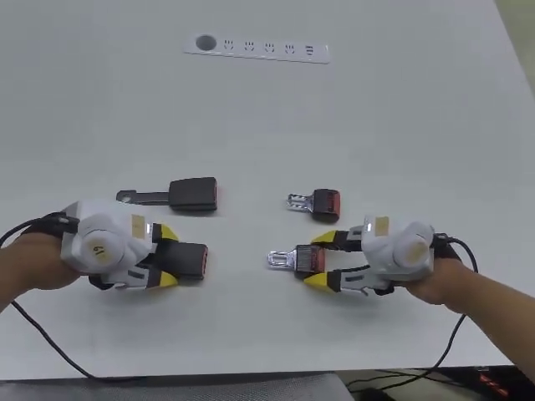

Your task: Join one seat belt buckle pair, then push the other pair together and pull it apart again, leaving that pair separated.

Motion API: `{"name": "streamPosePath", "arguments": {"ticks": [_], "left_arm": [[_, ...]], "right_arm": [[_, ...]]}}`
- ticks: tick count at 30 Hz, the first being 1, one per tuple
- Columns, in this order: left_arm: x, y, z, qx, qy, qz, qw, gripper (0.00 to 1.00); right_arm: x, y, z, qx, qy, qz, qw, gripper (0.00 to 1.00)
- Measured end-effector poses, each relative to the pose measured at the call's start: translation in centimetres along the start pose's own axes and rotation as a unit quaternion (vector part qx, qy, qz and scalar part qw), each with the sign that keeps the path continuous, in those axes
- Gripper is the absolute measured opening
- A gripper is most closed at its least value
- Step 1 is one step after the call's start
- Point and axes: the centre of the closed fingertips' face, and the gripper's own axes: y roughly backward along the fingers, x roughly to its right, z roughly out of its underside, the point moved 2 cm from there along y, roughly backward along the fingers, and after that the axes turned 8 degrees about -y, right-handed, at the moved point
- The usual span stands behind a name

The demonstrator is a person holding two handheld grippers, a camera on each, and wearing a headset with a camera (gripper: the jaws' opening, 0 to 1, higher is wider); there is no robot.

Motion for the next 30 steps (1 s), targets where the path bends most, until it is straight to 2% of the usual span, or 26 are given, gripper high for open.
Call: {"name": "streamPosePath", "arguments": {"ticks": [7, 18, 30], "left_arm": [[-0.1, -0.2, 0.2, -0.003, 0.007, -0.003, 1.0000, 0.37], [0.0, -0.3, -0.2, -0.005, 0.013, -0.004, 0.9999, 0.36], [-0.1, -0.4, -0.4, -0.009, 0.020, -0.006, 0.9997, 0.36]], "right_arm": [[-0.8, -1.1, -0.9, 0.010, 0.000, -0.006, 0.9999, 0.36], [-1.5, -2.7, -2.5, 0.033, -0.011, -0.011, 0.9993, 0.36], [-2.6, -4.9, -4.6, 0.055, -0.013, -0.028, 0.9980, 0.36]]}}
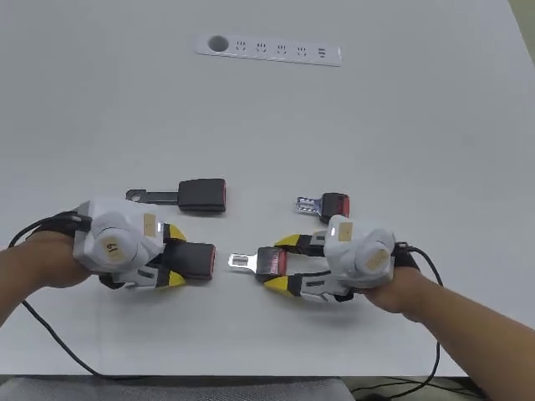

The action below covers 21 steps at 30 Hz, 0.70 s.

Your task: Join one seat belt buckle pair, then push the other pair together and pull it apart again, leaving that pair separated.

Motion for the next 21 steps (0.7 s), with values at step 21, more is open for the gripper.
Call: {"name": "streamPosePath", "arguments": {"ticks": [21], "left_arm": [[-0.1, -0.1, -0.1, 0.000, -0.002, -0.001, 1.0000, 0.36]], "right_arm": [[-0.9, -1.4, -0.9, 0.001, 0.022, -0.014, 0.9997, 0.36]]}}
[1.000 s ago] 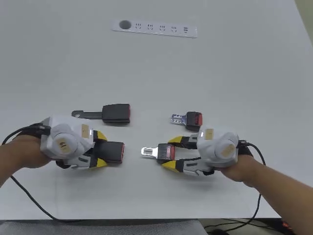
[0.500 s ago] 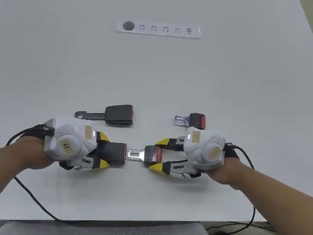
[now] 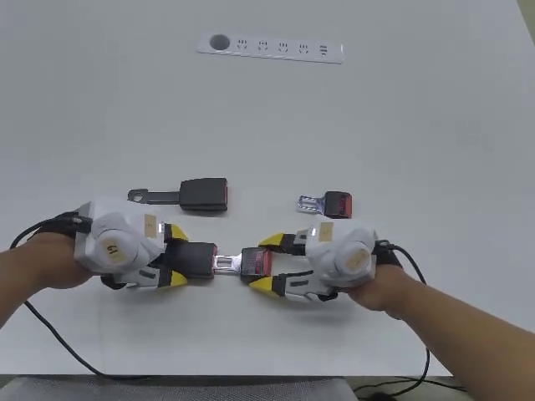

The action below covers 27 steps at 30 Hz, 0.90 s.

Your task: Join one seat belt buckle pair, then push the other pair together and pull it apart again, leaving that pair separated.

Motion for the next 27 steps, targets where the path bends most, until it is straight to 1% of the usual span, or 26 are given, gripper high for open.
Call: {"name": "streamPosePath", "arguments": {"ticks": [2, 4, 6, 8, 10, 14, 21, 24, 27], "left_arm": [[0.0, 0.0, -0.1, 0.000, 0.000, -0.002, 1.0000, 0.36], [0.0, 0.0, -0.1, 0.000, 0.002, -0.002, 1.0000, 0.36], [0.1, 0.0, 0.0, 0.001, 0.002, -0.002, 1.0000, 0.36], [0.1, -0.1, 0.0, 0.003, 0.002, -0.003, 1.0000, 0.36], [0.0, -0.1, 0.1, 0.002, 0.002, -0.002, 1.0000, 0.36], [0.1, -0.2, 0.1, -0.003, -0.004, 0.001, 1.0000, 0.35], [0.1, -0.3, 0.2, -0.010, -0.026, 0.014, 0.9995, 0.34], [0.1, -0.4, 0.3, -0.011, -0.032, 0.019, 0.9993, 0.34], [0.1, -0.4, 0.3, -0.011, -0.034, 0.021, 0.9991, 0.34]], "right_arm": [[-0.4, -0.5, -0.3, 0.004, -0.010, -0.001, 0.9999, 0.36], [-0.7, -1.2, -0.7, -0.001, 0.008, 0.008, 0.9999, 0.36], [-0.5, -1.1, -0.7, -0.004, 0.008, 0.009, 0.9999, 0.36], [-0.3, -1.0, -0.6, 0.001, 0.001, 0.007, 1.0000, 0.36], [-0.4, -1.0, -0.7, -0.001, 0.002, 0.006, 1.0000, 0.36], [-0.3, -1.2, -0.9, -0.002, -0.004, 0.005, 1.0000, 0.35], [-0.3, -1.7, -1.3, -0.008, -0.006, 0.006, 0.9999, 0.35], [-0.4, -2.3, -1.6, -0.009, -0.010, 0.002, 0.9999, 0.35], [-0.6, -2.8, -2.0, -0.013, -0.001, 0.004, 0.9999, 0.35]]}}
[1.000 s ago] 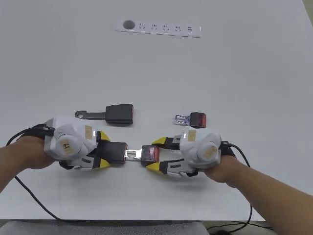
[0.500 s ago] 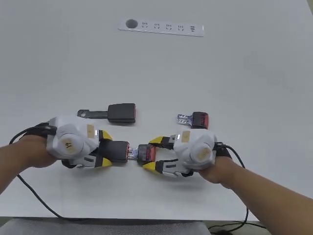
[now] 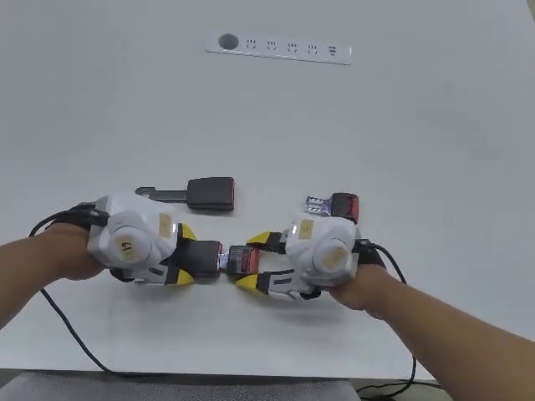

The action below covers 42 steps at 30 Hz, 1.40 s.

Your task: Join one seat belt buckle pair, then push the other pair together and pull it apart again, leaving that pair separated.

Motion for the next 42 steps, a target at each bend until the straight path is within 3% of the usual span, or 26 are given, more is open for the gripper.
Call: {"name": "streamPosePath", "arguments": {"ticks": [2, 5, 17, 23, 29, 36, 38, 42], "left_arm": [[-0.09, -0.10, -0.16, 0.006, -0.002, -0.001, 1.0000, 0.34], [0.05, -0.06, -0.06, 0.000, -0.004, 0.002, 1.0000, 0.34], [0.09, -0.01, -0.10, 0.007, -0.002, 0.001, 1.0000, 0.34], [0.11, 0.13, -0.01, 0.024, 0.002, -0.001, 0.9997, 0.35], [0.21, 0.41, -0.34, 0.034, -0.015, 0.008, 0.9993, 0.34], [0.20, 0.61, -0.40, 0.053, -0.015, 0.011, 0.9984, 0.34], [0.15, 0.67, -0.32, 0.059, -0.012, 0.008, 0.9981, 0.34], [0.09, 0.68, -0.28, 0.067, -0.013, 0.008, 0.9976, 0.34]], "right_arm": [[-0.02, 0.09, 0.23, -0.010, -0.008, -0.004, 0.9999, 0.35], [0.11, 0.11, 0.11, -0.009, -0.008, 0.000, 0.9999, 0.35], [0.19, -0.02, 0.00, -0.009, 0.000, 0.002, 1.0000, 0.35], [0.24, -0.01, 0.00, -0.012, 0.015, 0.000, 0.9998, 0.35], [0.09, 0.11, 0.05, -0.005, 0.035, 0.004, 0.9994, 0.34], [-0.01, 0.25, 0.21, 0.013, 0.045, 0.014, 0.9988, 0.33], [-0.07, 0.27, 0.27, 0.028, 0.021, 0.017, 0.9992, 0.33], [-0.15, 0.32, 0.27, 0.028, 0.031, 0.021, 0.9989, 0.33]]}}
